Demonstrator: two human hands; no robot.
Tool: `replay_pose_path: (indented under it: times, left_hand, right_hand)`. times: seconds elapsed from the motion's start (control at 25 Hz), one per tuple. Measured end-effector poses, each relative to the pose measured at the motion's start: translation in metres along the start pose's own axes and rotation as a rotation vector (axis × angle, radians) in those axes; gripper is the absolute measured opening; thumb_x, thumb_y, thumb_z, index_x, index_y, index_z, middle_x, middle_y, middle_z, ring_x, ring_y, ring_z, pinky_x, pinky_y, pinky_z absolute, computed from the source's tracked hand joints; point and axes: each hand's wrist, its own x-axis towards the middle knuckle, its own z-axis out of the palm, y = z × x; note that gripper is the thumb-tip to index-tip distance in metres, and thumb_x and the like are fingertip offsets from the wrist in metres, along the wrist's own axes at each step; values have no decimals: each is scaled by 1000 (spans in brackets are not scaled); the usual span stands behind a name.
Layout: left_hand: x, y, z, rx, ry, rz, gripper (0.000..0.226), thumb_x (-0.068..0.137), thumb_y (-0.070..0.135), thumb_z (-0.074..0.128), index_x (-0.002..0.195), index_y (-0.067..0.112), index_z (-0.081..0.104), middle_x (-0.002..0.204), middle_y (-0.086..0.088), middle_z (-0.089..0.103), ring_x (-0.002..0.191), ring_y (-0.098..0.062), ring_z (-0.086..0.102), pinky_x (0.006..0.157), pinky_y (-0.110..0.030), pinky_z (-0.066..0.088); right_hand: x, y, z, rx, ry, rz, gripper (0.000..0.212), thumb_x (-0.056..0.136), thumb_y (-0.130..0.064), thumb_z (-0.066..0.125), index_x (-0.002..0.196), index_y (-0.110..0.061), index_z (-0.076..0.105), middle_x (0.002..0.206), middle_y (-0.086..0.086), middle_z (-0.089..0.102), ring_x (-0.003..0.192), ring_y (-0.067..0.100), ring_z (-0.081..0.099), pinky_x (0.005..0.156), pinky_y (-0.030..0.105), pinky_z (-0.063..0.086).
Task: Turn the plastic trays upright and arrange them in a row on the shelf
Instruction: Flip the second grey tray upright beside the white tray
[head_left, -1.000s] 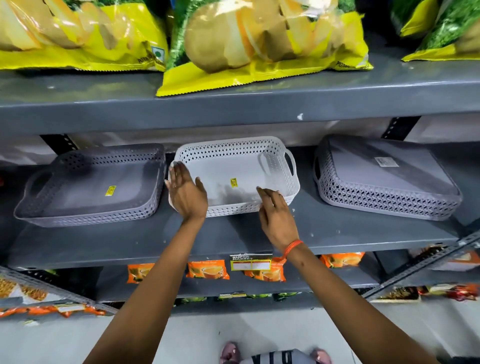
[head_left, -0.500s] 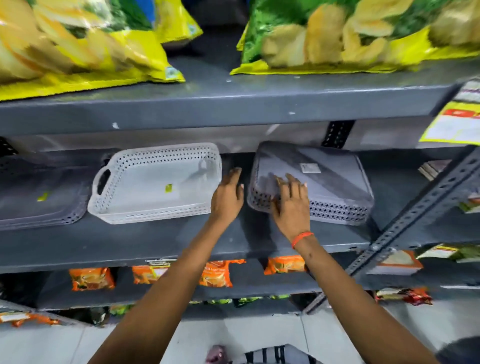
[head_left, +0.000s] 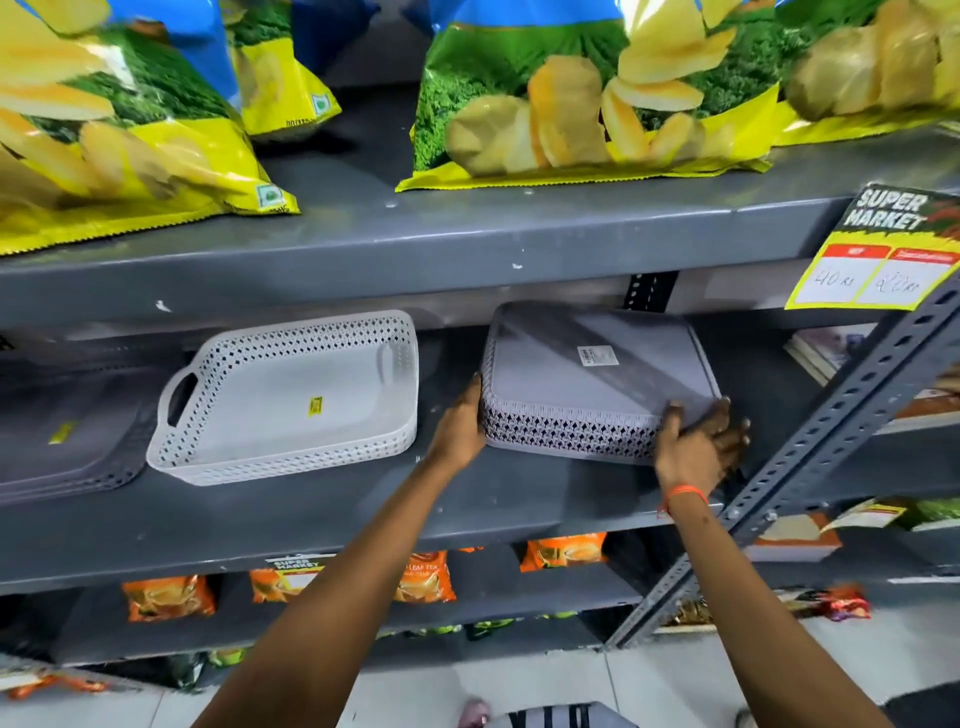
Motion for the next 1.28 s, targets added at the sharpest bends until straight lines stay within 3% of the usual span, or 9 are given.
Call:
replay_pose_path:
  times: [0.24,0.44,0.52,0.68,0.8,0.96,1.16,1.2,1.28]
  left_hand:
    - [-12,-16,1,-164,22,-43,78,74,-8,66,141,4,29,132,-20,56,120,-34,54,102,-37,43]
    - [-33,4,-12,-286,539,29,40,79,4,60,117,-2,50,109,-21,67,97,-34,64,79,-32,49]
    - [-27,23,-31,-251,690,-7,36,77,12,52,110,-1,54,95,-23,70,84,-39,65,68,-38,50]
    - [-12,44,-64,-225,694,-171,21,86,20,53,95,3,58,72,-24,70,74,-40,67,68,-42,53]
    - [-2,44,-72,-612,509,-319,33,91,21,53,61,10,52,54,-11,61,50,-24,68,62,-35,55]
    - [14,39,-61,-914,356,-463,17,87,4,55,70,5,54,57,-8,51,27,-7,54,35,-21,52]
    - [16,24,-36,-721,313,-533,22,82,-7,54,67,9,48,66,-11,49,62,-23,49,54,-26,41]
    - [10,22,-29,-661,305,-541,11,82,-5,55,79,5,54,77,-17,57,73,-26,55,60,-28,42]
    - [3,20,-9,-509,278,-517,41,84,-1,57,123,-3,47,126,-25,55,114,-35,55,90,-36,46]
  right_hand:
    - [6,-5,-3,433,246,40,46,100,-27,40,138,-2,37,139,28,45,128,41,42,108,47,34]
    - [5,-34,-10,901,328,29,43,102,-25,35,137,-1,37,141,21,45,128,26,45,97,14,35]
    - [5,-50,-13,941,322,-41,48,101,-28,35,141,-2,30,148,19,37,133,20,38,102,9,32]
    - [13,-52,-9,604,282,-176,58,99,-25,41,144,4,19,155,24,19,145,31,18,120,37,13]
    - [13,-37,13,231,-1,-216,58,97,-19,48,143,7,22,155,27,16,145,36,14,120,41,12]
    - [14,-4,36,-202,-290,-276,43,98,-23,43,137,-4,41,156,21,18,144,39,16,120,49,10]
    - [14,-16,37,-261,-263,-322,47,98,-41,36,139,-19,41,160,10,11,144,43,5,120,54,2]
    - [12,-16,38,-259,-245,-350,50,97,-43,38,141,-20,38,160,10,10,144,43,2,120,54,2]
    - [5,-13,40,-319,-189,-420,54,95,-46,41,143,-22,33,160,11,9,145,43,-3,118,54,-1]
